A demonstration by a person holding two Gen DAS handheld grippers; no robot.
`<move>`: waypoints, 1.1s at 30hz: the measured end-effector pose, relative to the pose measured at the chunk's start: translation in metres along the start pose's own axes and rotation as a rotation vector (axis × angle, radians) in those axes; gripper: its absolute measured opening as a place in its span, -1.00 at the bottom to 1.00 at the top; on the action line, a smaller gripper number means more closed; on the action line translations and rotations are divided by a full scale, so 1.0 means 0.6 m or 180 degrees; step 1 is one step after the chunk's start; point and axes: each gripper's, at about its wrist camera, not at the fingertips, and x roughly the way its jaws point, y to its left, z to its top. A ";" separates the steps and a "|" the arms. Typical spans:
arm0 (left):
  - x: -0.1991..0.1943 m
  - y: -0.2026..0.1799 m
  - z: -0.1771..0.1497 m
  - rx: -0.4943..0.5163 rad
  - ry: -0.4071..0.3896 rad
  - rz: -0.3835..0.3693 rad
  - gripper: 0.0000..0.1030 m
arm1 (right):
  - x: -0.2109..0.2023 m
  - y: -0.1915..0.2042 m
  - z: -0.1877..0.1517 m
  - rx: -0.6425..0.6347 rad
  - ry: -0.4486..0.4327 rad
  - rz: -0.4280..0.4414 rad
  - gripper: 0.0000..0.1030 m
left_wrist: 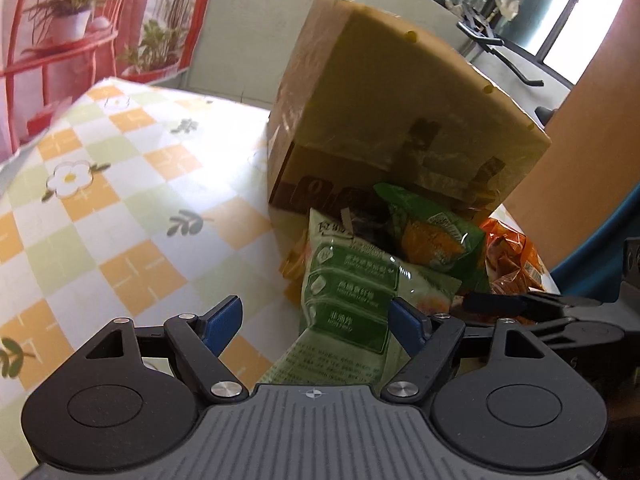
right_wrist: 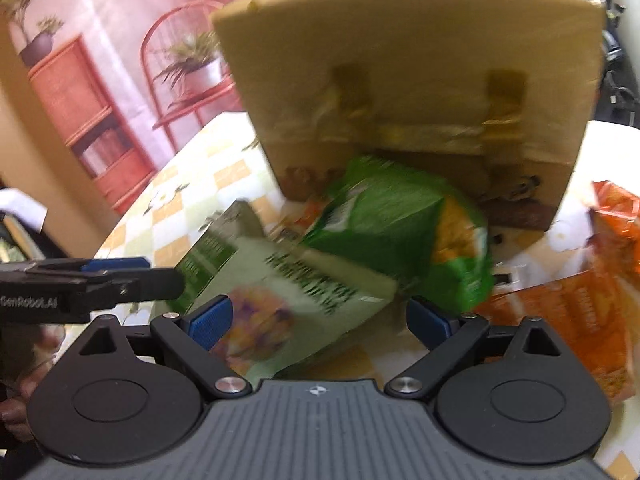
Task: Organize snacks
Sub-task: 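Lower the left tool onto the green bag while the right tool grasps the pale green bag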
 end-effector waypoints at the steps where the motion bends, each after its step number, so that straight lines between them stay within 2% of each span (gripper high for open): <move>1: 0.001 0.002 -0.002 -0.0012 0.0012 -0.0024 0.54 | 0.004 0.004 -0.001 -0.0017 0.0026 0.0025 0.86; 6: 0.011 0.000 -0.011 0.0025 0.0085 -0.0137 0.40 | 0.020 0.007 0.000 0.0031 0.0120 0.0095 0.85; 8: 0.015 -0.001 -0.013 0.0034 0.0120 -0.0183 0.26 | 0.023 0.003 0.000 0.0120 0.0130 0.0128 0.85; 10: 0.020 0.001 -0.016 0.0033 0.0160 -0.0225 0.20 | 0.026 0.000 0.001 0.0189 0.0153 0.0153 0.85; 22: 0.027 0.012 -0.020 -0.0058 0.0200 -0.0259 0.14 | 0.049 -0.015 -0.004 0.0489 0.0263 0.0359 0.84; 33: 0.017 0.007 -0.018 0.0017 0.0136 -0.0261 -0.01 | 0.043 0.007 0.001 0.0353 0.0137 0.0450 0.46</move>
